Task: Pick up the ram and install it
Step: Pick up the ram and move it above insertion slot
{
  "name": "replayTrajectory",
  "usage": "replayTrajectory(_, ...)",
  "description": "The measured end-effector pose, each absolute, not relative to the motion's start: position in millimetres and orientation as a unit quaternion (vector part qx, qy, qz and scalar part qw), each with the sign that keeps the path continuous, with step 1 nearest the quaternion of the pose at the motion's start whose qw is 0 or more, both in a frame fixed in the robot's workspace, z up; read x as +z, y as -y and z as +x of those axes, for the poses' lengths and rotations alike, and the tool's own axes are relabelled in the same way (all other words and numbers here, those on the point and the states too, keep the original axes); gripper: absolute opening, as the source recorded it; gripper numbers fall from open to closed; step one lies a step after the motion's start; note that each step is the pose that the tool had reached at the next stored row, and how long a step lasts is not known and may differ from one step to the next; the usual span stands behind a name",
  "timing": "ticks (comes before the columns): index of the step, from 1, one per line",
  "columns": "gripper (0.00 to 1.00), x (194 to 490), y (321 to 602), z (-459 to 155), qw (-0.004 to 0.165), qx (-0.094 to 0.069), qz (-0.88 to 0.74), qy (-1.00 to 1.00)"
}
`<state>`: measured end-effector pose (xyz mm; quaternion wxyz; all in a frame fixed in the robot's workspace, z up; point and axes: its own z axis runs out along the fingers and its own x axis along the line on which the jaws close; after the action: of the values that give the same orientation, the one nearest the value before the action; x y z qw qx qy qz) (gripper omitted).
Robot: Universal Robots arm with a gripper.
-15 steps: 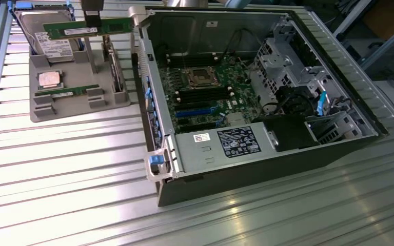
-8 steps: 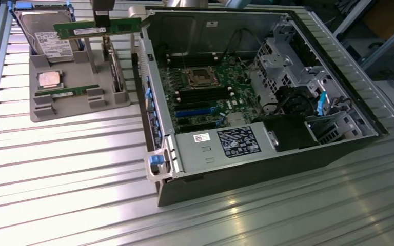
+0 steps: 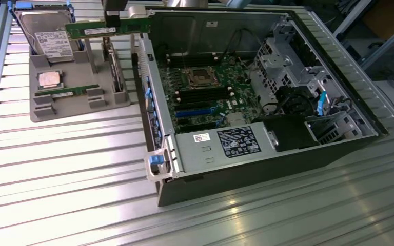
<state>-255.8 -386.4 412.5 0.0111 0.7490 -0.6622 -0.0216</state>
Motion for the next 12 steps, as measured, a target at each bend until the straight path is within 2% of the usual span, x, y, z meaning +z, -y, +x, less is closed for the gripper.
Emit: replayTrajectory(12,0.12,412.5,386.4,-238.1,0.011,-0.021,0.749,0.662)
